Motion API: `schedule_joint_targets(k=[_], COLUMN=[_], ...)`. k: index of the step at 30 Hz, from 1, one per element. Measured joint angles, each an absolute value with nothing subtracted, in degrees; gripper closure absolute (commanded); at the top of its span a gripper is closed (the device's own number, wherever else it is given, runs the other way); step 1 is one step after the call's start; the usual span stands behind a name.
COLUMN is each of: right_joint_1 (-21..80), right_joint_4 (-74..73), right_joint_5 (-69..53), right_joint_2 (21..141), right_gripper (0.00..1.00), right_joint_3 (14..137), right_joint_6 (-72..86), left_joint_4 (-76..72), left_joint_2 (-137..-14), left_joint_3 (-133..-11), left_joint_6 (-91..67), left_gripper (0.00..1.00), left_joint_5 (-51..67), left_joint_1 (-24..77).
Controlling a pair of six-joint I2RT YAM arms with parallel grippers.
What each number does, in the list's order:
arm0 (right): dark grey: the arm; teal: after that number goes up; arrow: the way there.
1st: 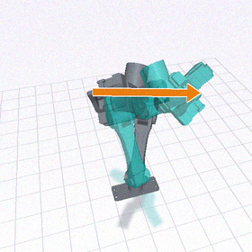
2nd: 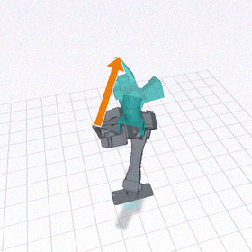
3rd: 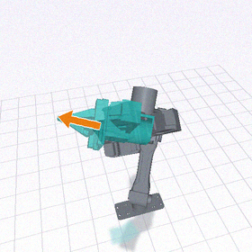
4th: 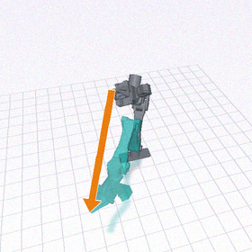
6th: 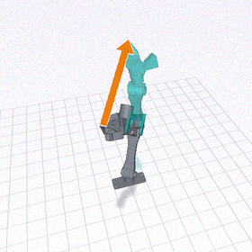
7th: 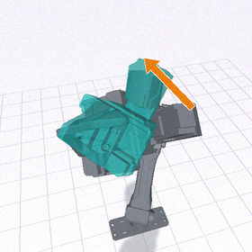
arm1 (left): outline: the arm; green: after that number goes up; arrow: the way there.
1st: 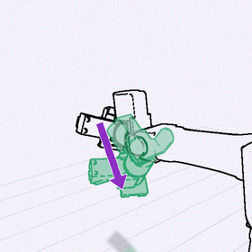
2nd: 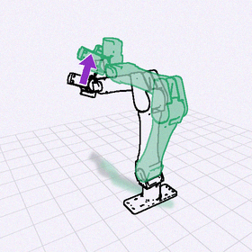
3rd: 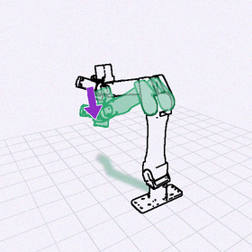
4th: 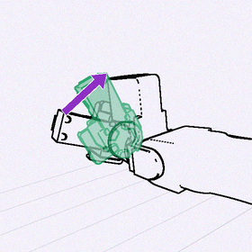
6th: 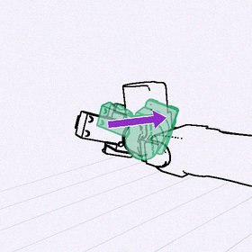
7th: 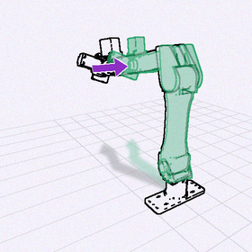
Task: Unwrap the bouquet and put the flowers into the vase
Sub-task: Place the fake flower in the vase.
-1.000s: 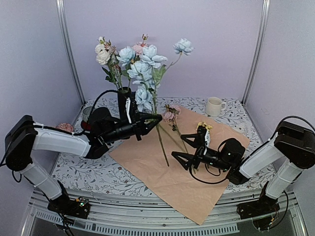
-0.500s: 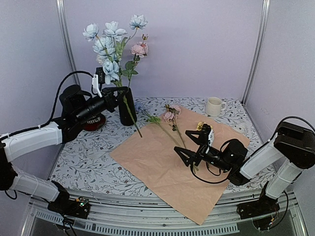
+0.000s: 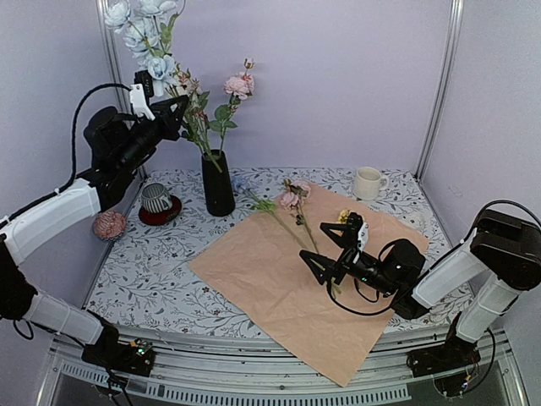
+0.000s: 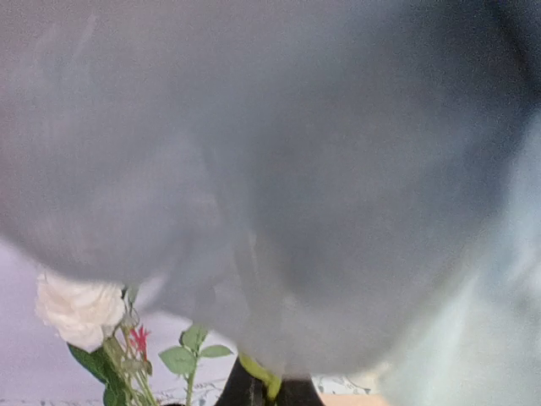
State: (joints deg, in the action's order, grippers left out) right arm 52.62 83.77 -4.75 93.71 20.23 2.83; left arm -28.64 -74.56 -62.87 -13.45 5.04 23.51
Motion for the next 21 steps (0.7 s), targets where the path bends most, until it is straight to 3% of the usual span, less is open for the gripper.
schedule_joint_targets(k=[21], right_joint_1=[52.6], right_joint_4=[84.1], right_joint_5=[-4.8], right_joint_2=[93.7], right_gripper=[0.01], right_joint_3=[20.2], right_joint_6=[1.9], left_joint_4=[-32.6], left_joint_2=[-94.6], left_joint_3=[-78.9], left_joint_6=[1.8], left_gripper=[1.00], left_joint_5=[-4.2], left_joint_1=[22.5])
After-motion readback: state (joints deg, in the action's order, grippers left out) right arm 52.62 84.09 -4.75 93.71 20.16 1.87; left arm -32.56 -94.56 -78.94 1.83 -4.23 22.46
